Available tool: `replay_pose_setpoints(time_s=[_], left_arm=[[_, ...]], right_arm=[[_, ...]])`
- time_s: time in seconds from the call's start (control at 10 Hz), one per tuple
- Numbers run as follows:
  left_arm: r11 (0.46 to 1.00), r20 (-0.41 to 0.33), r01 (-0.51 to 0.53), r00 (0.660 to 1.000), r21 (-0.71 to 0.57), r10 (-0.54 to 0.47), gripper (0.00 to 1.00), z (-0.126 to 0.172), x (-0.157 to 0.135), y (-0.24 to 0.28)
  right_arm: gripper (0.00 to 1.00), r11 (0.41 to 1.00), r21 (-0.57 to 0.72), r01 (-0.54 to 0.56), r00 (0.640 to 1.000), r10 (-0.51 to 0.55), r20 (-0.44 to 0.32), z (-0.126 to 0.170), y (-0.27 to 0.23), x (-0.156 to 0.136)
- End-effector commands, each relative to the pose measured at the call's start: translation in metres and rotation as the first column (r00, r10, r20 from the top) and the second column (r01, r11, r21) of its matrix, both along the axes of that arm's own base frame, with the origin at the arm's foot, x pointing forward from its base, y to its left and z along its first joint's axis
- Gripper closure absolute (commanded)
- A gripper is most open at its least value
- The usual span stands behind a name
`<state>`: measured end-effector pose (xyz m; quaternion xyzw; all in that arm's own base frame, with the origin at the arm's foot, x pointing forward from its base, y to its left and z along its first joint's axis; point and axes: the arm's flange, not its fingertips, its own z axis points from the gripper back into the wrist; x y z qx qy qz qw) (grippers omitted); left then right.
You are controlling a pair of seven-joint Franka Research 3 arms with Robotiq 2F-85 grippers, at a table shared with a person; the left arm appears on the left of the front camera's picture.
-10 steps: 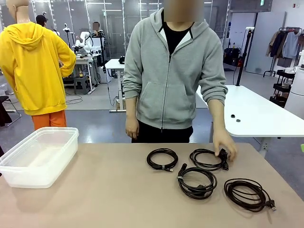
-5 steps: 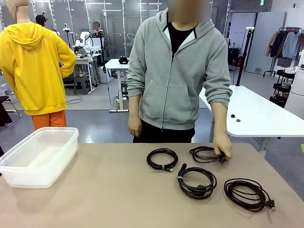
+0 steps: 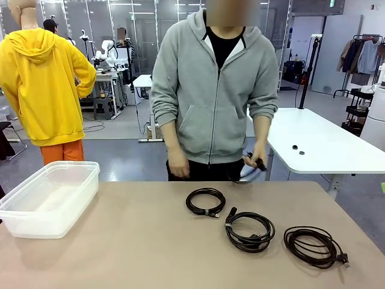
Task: Organize and store the cables.
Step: Place the Power Cable into the Organizing box.
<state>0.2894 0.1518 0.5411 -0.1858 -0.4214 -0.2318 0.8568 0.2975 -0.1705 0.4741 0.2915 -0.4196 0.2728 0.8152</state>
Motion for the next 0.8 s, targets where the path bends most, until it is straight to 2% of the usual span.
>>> replay_pose_setpoints(time_s=[0.0, 0.7], left_arm=[[1.0, 0.012, 0.011, 1.0, 0.001, -0.011, 0.0, 0.002, -0.002, 0.0001], [1.0, 0.012, 0.011, 1.0, 0.001, -0.011, 0.0, 0.002, -0.002, 0.0001]], right_arm=[[0.0, 1.0, 0.0, -0.012, 1.0, 0.012, 0.021, 0.0005, -0.0014, 0.0022], [0.0, 1.0, 0.0, -0.012, 1.0, 0.012, 0.021, 0.0005, -0.0014, 0.0022]])
